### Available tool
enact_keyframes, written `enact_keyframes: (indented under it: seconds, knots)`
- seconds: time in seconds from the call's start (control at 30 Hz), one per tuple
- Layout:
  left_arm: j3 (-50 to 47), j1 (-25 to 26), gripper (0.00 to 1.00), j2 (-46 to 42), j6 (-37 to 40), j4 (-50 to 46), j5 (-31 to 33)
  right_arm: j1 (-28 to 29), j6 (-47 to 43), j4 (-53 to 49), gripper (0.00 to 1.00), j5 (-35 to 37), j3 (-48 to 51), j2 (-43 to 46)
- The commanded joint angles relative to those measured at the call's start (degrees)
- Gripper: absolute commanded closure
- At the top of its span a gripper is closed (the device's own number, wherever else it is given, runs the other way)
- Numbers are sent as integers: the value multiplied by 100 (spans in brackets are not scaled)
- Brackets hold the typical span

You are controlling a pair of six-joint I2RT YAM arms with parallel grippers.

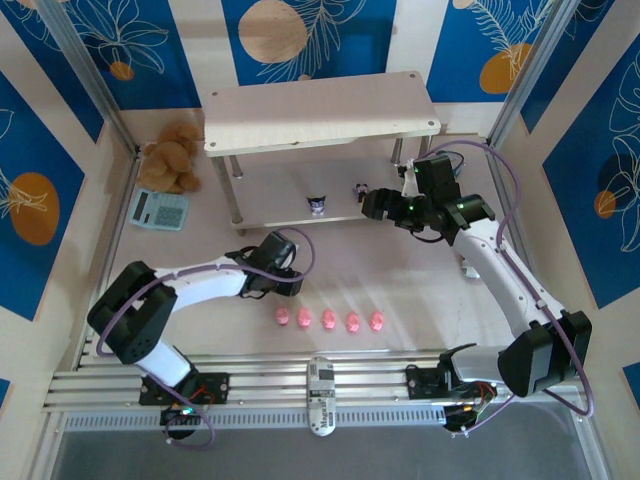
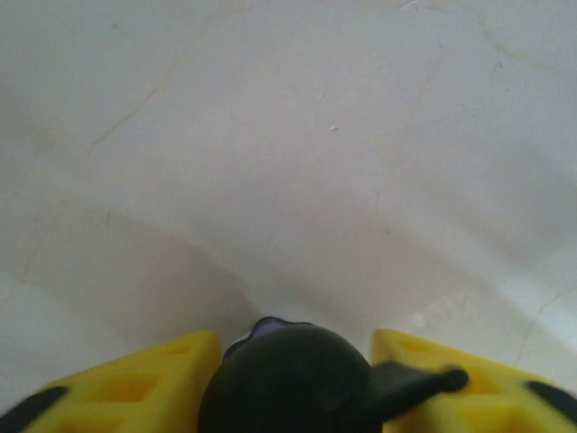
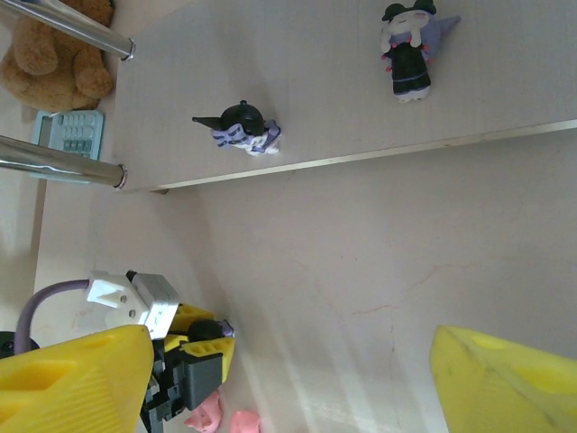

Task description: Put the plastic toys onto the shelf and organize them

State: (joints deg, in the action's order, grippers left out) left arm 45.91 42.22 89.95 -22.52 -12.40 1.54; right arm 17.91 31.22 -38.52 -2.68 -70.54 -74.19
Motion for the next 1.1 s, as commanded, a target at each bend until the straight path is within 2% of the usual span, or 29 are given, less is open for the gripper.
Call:
enact_keyframes:
  seconds: [0.0,0.23,0.47,0.87,1.07]
  knots:
    - [164,63,65,38,49,-8,90,-38,15,47,19,-224,36,-67]
    - [126,56,81,-296,90,-202,391,-56,22,107,19,-279,14,-153]
    - [684,-98,80,-689,388,-552,374,-11,7,161,19,-308,-1,-255]
    - [1672,-1479,80,-357,1200,-503,-310,65,-31,143,19,-242,-47,-288]
    - [1997,-1734,80,-14,1412,-340,-596,80,-6,187,19,-228,-41,-319]
